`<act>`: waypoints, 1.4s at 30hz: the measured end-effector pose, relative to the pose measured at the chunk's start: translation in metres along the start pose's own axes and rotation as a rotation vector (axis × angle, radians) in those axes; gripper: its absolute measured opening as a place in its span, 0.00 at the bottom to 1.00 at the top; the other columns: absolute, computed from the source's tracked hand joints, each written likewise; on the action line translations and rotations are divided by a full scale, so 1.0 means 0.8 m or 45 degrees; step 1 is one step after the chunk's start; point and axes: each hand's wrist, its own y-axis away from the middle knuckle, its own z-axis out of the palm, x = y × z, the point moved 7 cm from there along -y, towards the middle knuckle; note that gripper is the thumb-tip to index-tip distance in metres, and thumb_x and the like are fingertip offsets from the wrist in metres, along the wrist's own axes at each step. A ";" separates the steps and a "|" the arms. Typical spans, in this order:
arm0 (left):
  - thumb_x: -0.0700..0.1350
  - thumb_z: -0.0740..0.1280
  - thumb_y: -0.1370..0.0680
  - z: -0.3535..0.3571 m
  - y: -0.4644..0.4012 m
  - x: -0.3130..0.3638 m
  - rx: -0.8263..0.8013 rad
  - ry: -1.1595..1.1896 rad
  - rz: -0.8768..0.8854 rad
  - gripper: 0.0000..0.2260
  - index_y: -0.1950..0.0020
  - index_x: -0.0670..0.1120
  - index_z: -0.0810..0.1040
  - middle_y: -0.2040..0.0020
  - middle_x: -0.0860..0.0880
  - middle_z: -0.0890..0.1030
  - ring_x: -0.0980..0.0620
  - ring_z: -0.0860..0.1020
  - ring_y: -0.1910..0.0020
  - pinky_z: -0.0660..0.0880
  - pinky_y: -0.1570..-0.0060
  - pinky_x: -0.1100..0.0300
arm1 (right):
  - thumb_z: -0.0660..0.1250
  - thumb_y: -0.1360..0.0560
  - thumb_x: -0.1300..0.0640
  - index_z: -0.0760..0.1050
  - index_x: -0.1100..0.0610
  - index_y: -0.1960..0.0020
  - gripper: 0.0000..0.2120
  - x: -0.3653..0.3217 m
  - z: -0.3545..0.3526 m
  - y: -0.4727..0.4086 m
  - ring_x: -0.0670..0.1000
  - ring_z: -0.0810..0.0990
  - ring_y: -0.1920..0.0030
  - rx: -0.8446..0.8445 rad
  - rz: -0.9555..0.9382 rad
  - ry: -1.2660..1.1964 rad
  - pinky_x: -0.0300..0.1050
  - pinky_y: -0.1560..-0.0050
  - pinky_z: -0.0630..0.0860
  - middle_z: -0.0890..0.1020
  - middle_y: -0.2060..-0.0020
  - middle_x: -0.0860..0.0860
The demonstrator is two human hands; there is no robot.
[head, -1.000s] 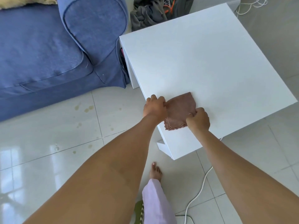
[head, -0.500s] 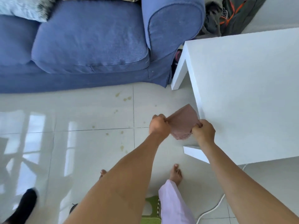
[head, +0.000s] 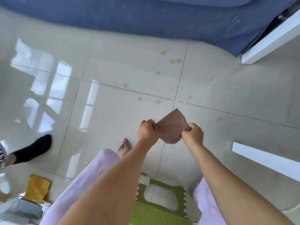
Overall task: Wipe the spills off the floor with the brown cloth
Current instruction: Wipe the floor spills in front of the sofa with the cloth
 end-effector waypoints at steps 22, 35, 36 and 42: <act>0.59 0.48 0.21 -0.006 -0.346 -0.243 0.912 -0.200 -0.136 0.31 0.21 0.48 0.50 0.20 0.45 0.50 0.47 0.45 0.21 0.41 0.23 0.47 | 0.47 0.22 0.36 0.63 0.37 0.28 0.24 0.140 0.283 -0.147 0.59 0.58 0.26 -0.164 -1.699 1.243 0.63 0.30 0.55 0.64 0.26 0.49; 0.60 0.48 0.21 -0.009 -0.360 -0.250 0.863 -0.194 -0.147 0.31 0.21 0.51 0.47 0.19 0.47 0.47 0.49 0.43 0.21 0.39 0.23 0.47 | 0.39 0.26 0.32 0.47 0.34 0.25 0.29 -0.155 0.282 -0.339 0.56 0.43 0.21 0.146 -1.196 1.201 0.62 0.26 0.38 0.46 0.21 0.45; 0.60 0.48 0.21 -0.009 -0.361 -0.251 0.864 -0.189 -0.142 0.31 0.21 0.51 0.47 0.19 0.47 0.47 0.49 0.43 0.21 0.39 0.23 0.47 | 0.41 0.24 0.33 0.46 0.34 0.25 0.28 -0.185 0.284 -0.358 0.56 0.41 0.22 0.158 -1.120 1.176 0.62 0.26 0.37 0.43 0.21 0.45; 0.59 0.47 0.22 -0.009 -0.365 -0.251 0.852 -0.181 -0.145 0.31 0.21 0.51 0.47 0.20 0.46 0.46 0.49 0.42 0.21 0.38 0.24 0.47 | 0.41 0.22 0.37 0.45 0.35 0.25 0.25 -0.316 0.372 -0.370 0.57 0.37 0.22 0.104 -1.050 1.107 0.62 0.26 0.35 0.41 0.21 0.46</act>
